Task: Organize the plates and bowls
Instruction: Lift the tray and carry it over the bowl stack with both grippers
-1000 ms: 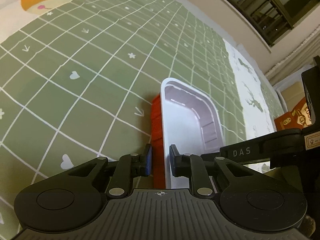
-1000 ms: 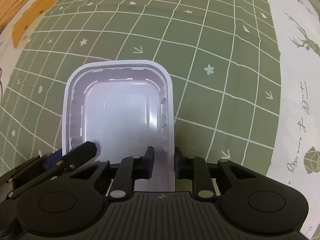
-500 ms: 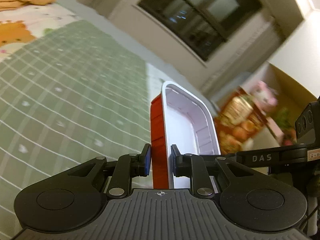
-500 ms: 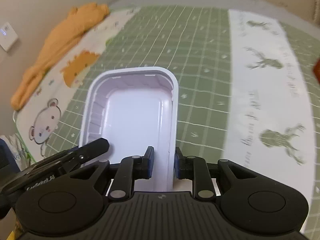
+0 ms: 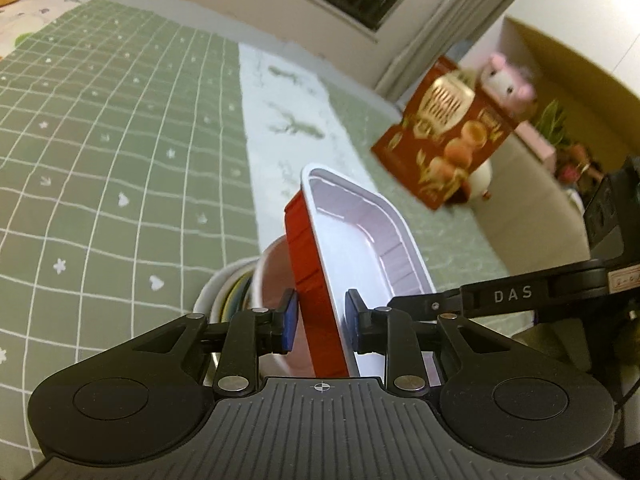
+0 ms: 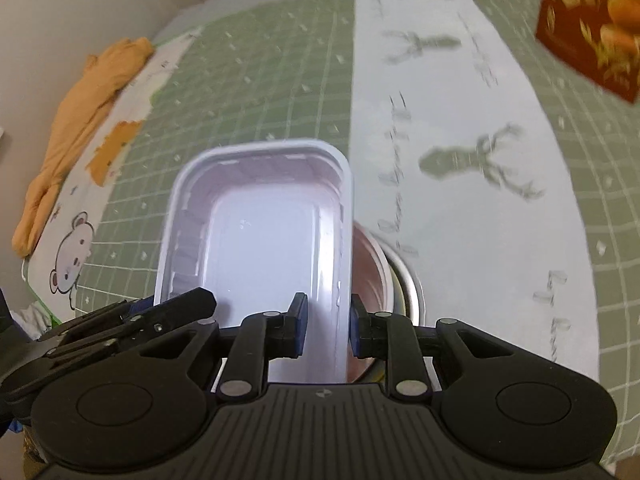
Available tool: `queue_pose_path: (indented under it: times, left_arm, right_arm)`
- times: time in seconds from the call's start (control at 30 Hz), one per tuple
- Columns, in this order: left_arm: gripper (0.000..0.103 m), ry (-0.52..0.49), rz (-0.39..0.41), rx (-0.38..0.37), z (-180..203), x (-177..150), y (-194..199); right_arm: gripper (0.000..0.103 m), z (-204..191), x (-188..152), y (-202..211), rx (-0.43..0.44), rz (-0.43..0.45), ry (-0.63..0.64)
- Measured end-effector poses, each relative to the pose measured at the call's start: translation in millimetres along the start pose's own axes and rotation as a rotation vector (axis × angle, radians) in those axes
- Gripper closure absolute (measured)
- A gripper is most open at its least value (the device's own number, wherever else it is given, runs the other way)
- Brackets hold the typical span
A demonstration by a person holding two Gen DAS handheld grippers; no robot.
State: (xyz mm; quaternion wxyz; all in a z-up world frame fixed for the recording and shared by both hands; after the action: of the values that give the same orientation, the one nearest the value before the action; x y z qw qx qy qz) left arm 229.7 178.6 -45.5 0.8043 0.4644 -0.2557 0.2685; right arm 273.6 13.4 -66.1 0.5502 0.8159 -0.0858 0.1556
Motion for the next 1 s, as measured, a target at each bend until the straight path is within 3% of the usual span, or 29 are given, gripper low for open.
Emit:
queue_pose_path:
  times: [0.2,0.57,0.8,1.0]
  left_arm:
    - [0.076,-0.001,-0.017,0.006,-8,0,-7]
    - [0.076,0.076,0.033,0.007,-27,19,0]
    - [0.078,0.036,-0.009,-0.022,-16,18,-15]
    - [0.078,0.062,-0.013,-0.019,-22,18,-18]
  right_arm:
    - [0.081,0,4,-12,0.007,-0.011,0.0]
    - [0.081,2,17,-7,0.003,0.014,0.005]
    - [0.081,3,27,-13,-0.019,0.03,0.005]
    - [0.081,2,30,-16,-0.026,0.03,0.014]
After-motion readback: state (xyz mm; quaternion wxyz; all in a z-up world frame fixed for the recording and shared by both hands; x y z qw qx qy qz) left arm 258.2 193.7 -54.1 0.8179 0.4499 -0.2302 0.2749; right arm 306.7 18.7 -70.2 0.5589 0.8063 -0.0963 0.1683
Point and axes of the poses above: each gripper's, at about its wrist camera, not at the fingertips, and y roughly against the way its jaws point, z to its right, x to its top, the point moved 7 cm from there along -y, roughly the way its jaws point, and after that the axes turned 8 degrees about -y, right-handed, at the moved point
